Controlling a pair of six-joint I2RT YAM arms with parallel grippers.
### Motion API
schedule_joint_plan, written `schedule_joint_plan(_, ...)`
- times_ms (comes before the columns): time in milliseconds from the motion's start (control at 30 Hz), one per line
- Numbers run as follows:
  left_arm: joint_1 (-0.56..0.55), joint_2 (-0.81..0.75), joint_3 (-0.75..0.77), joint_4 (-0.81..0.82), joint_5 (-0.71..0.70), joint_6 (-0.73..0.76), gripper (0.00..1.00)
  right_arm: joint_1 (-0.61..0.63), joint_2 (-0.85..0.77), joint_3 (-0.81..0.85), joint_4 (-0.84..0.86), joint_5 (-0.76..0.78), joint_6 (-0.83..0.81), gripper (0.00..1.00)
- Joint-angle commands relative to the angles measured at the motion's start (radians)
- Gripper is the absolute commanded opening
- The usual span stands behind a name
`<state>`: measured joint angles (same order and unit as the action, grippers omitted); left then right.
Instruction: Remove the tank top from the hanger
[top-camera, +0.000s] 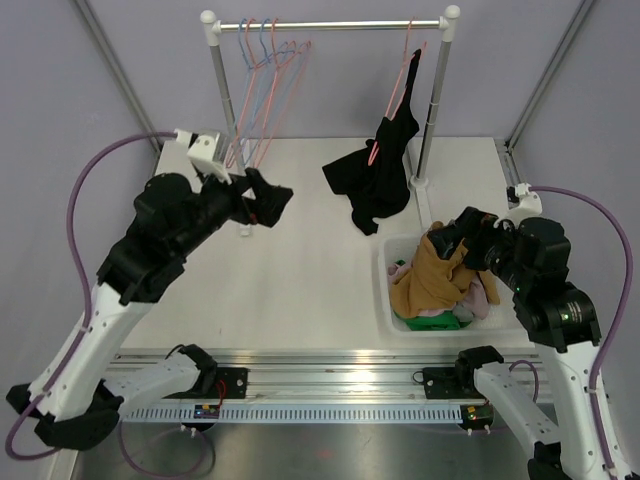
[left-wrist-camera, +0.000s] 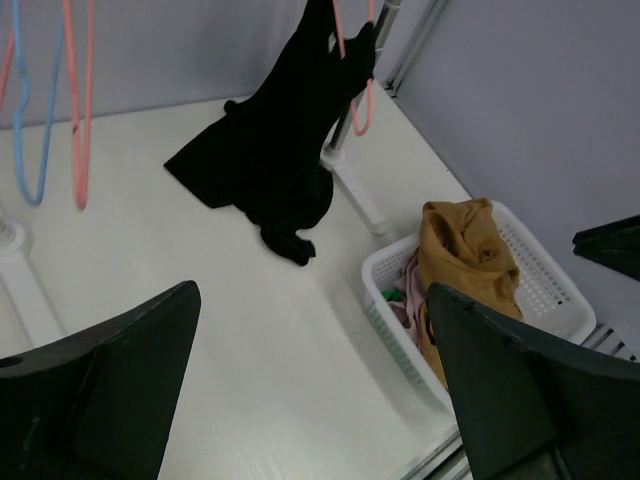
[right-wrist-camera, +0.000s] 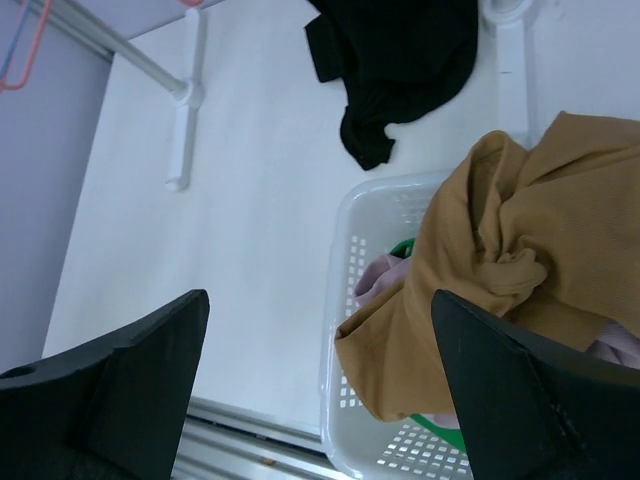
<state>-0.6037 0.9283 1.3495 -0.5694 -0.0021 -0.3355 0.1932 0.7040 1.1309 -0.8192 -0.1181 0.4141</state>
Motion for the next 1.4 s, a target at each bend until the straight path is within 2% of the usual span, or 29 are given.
schedule_joint_plan(0, -0.060, 0.153, 0.130, 0.112, -0.084, 0.052, 0.99, -0.001, -0.053, 0.009, -0.020, -0.127, -0.018, 1.00)
schedule_joint_plan(133, -0.103, 0.386, 0.313, 0.201, -0.115, 0.101, 0.99, -0.001, -0.124, -0.003, -0.038, -0.190, -0.008, 0.99)
schedule_joint_plan(400, -0.151, 0.722, 0.571, 0.428, -0.124, 0.208, 0.99, -0.001, -0.207, -0.013, -0.093, -0.256, 0.003, 0.98)
schedule_joint_plan(700, -0.151, 1.148, 1.026, 0.440, -0.196, 0.291, 0.99, -0.001, -0.277, -0.039, -0.106, -0.353, 0.052, 0.94)
schedule_joint_plan(833, -0.149, 1.225, 1.054, 0.512, -0.194, 0.329, 0.98, -0.001, -0.310, -0.052, -0.104, -0.410, 0.084, 0.93)
schedule_joint_plan(867, -0.146, 1.236, 1.057, 0.534, -0.181, 0.329, 0.96, -0.001, -0.316, -0.052, -0.107, -0.426, 0.086, 0.92)
schedule_joint_plan(933, -0.140, 1.285, 1.088, 0.540, -0.153, 0.329, 0.84, -0.001, -0.325, -0.042, -0.124, -0.428, 0.078, 0.92)
schedule_joint_plan(1000, -0.133, 1.319, 1.117, 0.534, -0.147, 0.323, 0.77, -0.001, -0.328, -0.026, -0.135, -0.426, 0.066, 0.92)
schedule_joint_plan(1100, -0.125, 1.363, 1.163, 0.528, -0.138, 0.308, 0.58, -0.001, -0.333, -0.008, -0.146, -0.417, 0.055, 0.92)
schedule_joint_plan(1133, -0.123, 1.366, 1.162, 0.534, -0.134, 0.306, 0.47, -0.001, -0.331, -0.006, -0.149, -0.414, 0.054, 0.92)
schedule_joint_plan(1167, -0.120, 1.367, 1.162, 0.543, -0.142, 0.299, 0.42, -0.001, -0.331, -0.005, -0.149, -0.413, 0.051, 0.91)
schedule_joint_plan(1367, -0.093, 1.371, 1.163, 0.556, -0.142, 0.247, 0.26, -0.001, -0.327, -0.006, -0.146, -0.422, 0.045, 0.90)
